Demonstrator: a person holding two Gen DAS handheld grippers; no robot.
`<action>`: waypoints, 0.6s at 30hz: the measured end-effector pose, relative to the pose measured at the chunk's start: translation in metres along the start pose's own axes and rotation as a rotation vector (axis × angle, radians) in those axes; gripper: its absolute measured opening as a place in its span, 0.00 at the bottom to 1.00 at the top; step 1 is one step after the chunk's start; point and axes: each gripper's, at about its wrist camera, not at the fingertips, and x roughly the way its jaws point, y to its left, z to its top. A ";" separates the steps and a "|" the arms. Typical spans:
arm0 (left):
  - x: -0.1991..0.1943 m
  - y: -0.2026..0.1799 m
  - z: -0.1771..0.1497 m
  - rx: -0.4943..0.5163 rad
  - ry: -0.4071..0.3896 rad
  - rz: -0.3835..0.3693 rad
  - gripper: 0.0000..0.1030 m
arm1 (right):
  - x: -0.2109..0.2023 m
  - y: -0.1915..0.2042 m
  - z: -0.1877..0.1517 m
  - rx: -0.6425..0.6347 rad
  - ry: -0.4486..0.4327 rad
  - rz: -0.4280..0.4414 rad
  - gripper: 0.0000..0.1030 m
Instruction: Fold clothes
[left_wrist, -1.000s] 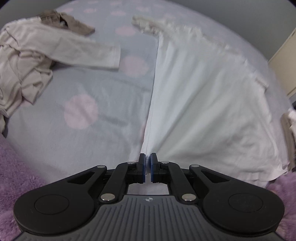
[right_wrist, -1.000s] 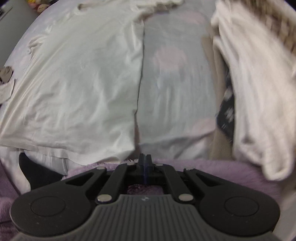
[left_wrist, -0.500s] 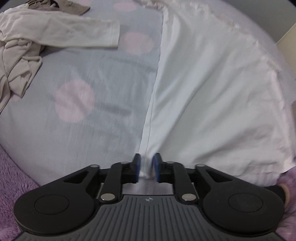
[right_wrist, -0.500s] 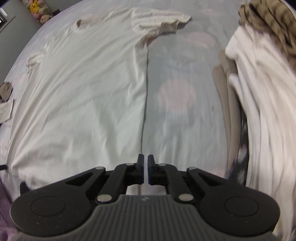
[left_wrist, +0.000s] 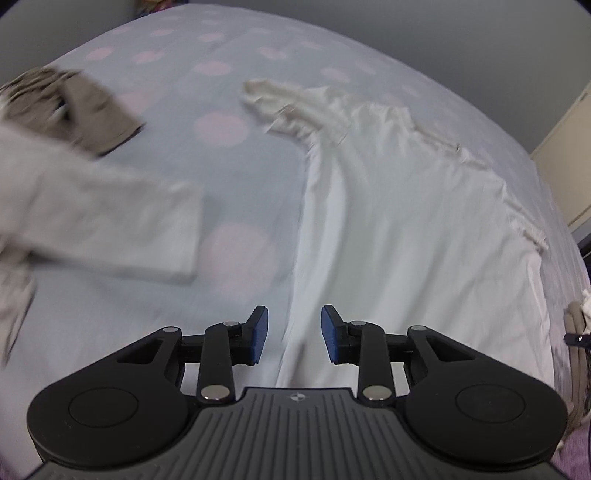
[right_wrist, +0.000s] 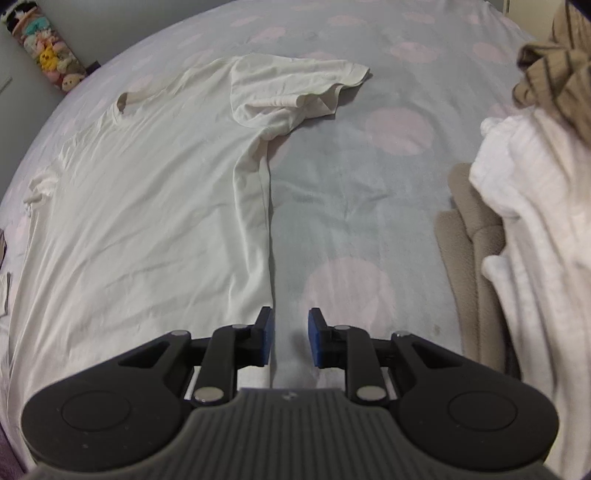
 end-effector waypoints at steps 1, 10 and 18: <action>0.008 -0.002 0.009 0.002 -0.013 -0.007 0.28 | 0.003 -0.002 0.002 0.006 -0.013 0.002 0.23; 0.086 -0.009 0.085 -0.080 -0.097 -0.025 0.40 | 0.036 -0.022 0.053 0.175 -0.168 0.085 0.50; 0.138 0.000 0.112 -0.222 -0.089 -0.067 0.36 | 0.097 -0.030 0.108 0.360 -0.224 0.196 0.50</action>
